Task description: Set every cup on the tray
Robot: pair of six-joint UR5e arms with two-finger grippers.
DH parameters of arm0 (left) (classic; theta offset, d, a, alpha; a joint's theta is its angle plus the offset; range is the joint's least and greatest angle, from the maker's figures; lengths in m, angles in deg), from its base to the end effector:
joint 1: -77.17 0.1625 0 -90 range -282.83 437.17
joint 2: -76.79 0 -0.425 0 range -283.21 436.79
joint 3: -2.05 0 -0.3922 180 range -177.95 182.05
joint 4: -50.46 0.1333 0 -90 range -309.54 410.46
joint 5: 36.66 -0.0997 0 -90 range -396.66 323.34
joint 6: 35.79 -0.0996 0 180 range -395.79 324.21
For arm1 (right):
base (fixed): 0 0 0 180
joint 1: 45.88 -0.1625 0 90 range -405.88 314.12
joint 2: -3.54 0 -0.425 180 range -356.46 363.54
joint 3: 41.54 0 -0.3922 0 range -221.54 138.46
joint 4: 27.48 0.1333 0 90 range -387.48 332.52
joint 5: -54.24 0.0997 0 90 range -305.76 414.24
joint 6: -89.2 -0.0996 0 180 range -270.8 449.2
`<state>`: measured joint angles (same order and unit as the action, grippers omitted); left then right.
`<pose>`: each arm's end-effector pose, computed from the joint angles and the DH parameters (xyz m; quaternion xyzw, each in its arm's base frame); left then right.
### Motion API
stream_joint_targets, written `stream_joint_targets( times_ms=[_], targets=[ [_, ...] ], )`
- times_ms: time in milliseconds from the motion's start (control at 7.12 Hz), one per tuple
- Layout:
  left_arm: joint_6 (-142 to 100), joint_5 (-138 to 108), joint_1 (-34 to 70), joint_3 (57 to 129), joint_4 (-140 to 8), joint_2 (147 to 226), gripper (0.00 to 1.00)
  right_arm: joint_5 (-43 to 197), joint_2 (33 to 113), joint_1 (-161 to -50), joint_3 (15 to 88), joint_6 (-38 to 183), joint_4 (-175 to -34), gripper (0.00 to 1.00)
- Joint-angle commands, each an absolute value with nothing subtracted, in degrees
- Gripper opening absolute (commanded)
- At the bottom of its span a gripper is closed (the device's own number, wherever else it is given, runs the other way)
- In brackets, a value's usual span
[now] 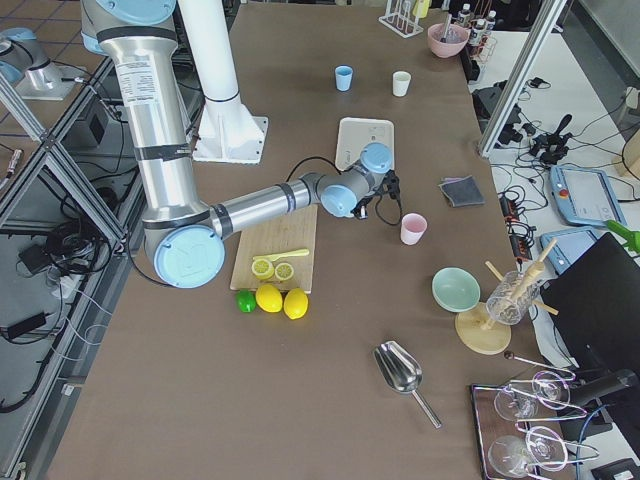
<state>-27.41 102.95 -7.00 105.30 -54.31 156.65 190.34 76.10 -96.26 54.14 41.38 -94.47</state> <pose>-0.0133 -0.4351 0.5904 0.0887 0.4287 0.0452 0.8979 -0.3397 -0.5068 0.3899 0.0116 -0.5095 -0.0925 0.8554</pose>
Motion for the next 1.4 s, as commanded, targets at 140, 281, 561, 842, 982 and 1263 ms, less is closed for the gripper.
stream_joint_targets(
  times_ms=[140,281,561,842,982,1263],
  targets=[
    [-19.6,102.7,-3.2,105.3,-60.3,157.4,0.98,180.3,66.3,-86.6,52.5,26.4,-94.5,0.0],
    [-10.8,102.5,0.1,105.2,-64.2,158.3,0.98,178.4,65.9,-85.1,52.5,25.1,-94.3,0.0],
    [1.0,94.8,9.5,105.3,-71.0,159.5,0.98,176.5,65.5,-83.6,52.5,24.0,-94.0,0.0],
    [6.1,93.6,13.4,107.9,-72.2,159.5,0.98,176.5,65.1,-83.7,52.4,22.6,-94.1,1.0],
    [10.9,89.2,18.6,110.1,-72.3,159.6,0.97,177.4,65.0,-85.5,52.9,22.8,-94.4,1.0],
    [19.3,82.3,28.3,110.5,-71.9,164.7,0.97,183.6,67.2,-91.5,53.6,23.5,-94.5,1.0]
  ],
)
